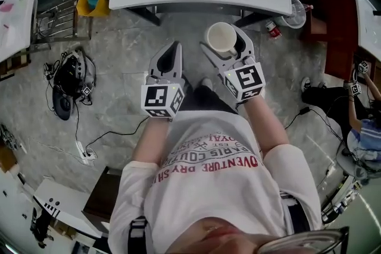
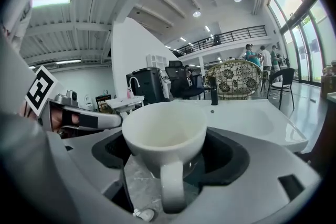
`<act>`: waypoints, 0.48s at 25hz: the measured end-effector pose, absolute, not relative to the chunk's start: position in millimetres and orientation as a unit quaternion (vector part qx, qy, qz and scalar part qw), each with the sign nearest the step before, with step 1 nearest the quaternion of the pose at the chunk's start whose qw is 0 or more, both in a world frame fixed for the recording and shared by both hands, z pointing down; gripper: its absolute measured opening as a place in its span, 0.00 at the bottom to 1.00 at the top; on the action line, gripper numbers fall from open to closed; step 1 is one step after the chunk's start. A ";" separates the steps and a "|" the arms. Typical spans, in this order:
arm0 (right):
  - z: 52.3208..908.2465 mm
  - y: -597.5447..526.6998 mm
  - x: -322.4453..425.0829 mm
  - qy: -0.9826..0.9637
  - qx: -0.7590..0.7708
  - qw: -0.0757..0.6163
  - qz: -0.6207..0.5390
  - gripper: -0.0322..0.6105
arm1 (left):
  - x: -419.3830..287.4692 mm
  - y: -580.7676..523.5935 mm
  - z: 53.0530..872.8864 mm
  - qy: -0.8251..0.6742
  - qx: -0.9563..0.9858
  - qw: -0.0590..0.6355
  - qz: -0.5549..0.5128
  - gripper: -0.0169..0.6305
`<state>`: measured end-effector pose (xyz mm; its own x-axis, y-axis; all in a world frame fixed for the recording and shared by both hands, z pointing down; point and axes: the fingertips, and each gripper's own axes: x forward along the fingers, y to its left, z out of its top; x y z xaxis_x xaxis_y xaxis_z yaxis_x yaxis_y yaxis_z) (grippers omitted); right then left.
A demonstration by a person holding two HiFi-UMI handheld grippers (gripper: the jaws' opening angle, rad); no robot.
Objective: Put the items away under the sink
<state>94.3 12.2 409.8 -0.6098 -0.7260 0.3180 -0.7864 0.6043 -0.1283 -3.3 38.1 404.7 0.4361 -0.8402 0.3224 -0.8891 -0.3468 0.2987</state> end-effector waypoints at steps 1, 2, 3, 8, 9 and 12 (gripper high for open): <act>419.8 12.6 93.8 -0.886 0.428 0.119 0.131 0.66 | -2.9 36.2 414.1 -0.524 0.820 0.221 0.057 0.06; 430.6 12.9 94.2 -0.885 0.430 0.120 0.133 0.66 | -1.8 33.9 424.1 -0.520 0.823 0.222 0.058 0.06; 441.9 12.9 94.8 -0.883 0.432 0.121 0.135 0.66 | -0.8 31.1 434.6 -0.515 0.826 0.222 0.060 0.06; 510.5 0.6 91.8 -0.877 0.440 0.124 0.145 0.66 | -8.0 10.8 503.3 -0.503 0.830 0.231 0.069 0.06; 526.7 -3.2 91.6 -0.877 0.440 0.125 0.145 0.66 | -9.2 6.5 520.3 -0.503 0.829 0.233 0.070 0.06; 576.1 -15.2 91.1 -0.878 0.440 0.127 0.143 0.66 | -11.5 -7.1 572.5 -0.506 0.827 0.233 0.072 0.06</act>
<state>91.1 -15.2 576.1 -0.5810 -0.7356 0.3484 -0.8081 0.5724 -0.1389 -11.5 -7.1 572.5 0.4770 -0.8037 0.3556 -0.8711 -0.3785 0.3130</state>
